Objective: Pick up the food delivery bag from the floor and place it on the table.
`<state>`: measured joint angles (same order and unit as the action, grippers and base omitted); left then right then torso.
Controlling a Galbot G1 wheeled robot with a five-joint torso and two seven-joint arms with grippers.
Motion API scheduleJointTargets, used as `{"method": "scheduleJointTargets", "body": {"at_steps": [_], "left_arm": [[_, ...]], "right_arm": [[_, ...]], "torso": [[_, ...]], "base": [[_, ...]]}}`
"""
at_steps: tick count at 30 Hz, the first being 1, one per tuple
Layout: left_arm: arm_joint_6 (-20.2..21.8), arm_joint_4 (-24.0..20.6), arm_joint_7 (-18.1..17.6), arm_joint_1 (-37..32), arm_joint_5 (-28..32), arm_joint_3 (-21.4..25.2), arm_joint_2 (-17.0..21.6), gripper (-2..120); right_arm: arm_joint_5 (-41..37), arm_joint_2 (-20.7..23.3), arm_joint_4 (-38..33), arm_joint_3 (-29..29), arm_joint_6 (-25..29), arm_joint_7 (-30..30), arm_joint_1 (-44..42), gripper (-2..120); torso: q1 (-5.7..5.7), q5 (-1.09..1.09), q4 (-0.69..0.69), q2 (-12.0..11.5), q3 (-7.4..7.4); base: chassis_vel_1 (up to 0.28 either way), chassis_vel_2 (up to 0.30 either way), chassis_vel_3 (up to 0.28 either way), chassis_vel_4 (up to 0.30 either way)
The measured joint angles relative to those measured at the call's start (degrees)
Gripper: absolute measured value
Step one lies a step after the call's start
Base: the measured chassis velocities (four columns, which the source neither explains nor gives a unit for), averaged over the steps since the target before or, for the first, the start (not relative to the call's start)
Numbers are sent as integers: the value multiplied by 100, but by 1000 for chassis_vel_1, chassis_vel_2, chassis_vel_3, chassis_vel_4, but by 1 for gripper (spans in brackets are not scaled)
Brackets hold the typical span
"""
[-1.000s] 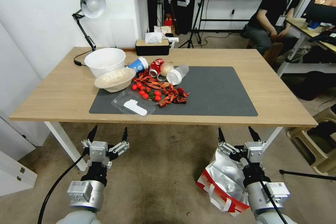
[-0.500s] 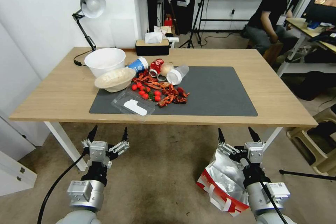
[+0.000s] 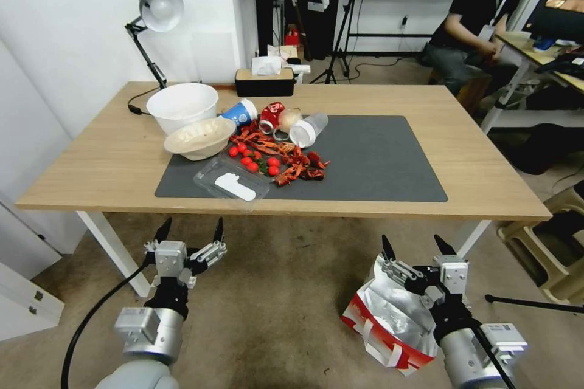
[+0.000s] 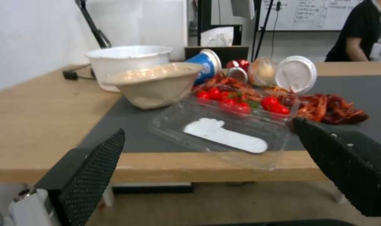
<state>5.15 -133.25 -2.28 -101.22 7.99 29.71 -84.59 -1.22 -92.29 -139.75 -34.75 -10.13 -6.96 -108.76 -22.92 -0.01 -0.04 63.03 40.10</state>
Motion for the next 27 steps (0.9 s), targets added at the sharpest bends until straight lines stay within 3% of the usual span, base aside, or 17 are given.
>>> {"method": "scheduleJointTargets", "body": {"at_steps": [3,10,12,27], "left_arm": [[-1,8,-11,-3,29,11,3,100],[788,-208,-380,252,1281,-285,234,100],[839,-228,-425,274,1416,-313,270,100],[818,-270,-525,251,1522,-343,241,100]], "right_arm": [[20,1,-32,-5,24,8,-8,100],[35,9,-35,-5,71,34,-8,100],[35,9,-35,-5,77,36,-8,100],[41,14,-40,3,95,38,-31,100]], "torso": [[0,1,6,0,1],[0,1,4,0,1],[0,1,3,0,0],[0,1,4,0,0]], "base": [[0,0,0,0],[0,0,0,0],[0,0,0,0],[0,0,0,0]]}}
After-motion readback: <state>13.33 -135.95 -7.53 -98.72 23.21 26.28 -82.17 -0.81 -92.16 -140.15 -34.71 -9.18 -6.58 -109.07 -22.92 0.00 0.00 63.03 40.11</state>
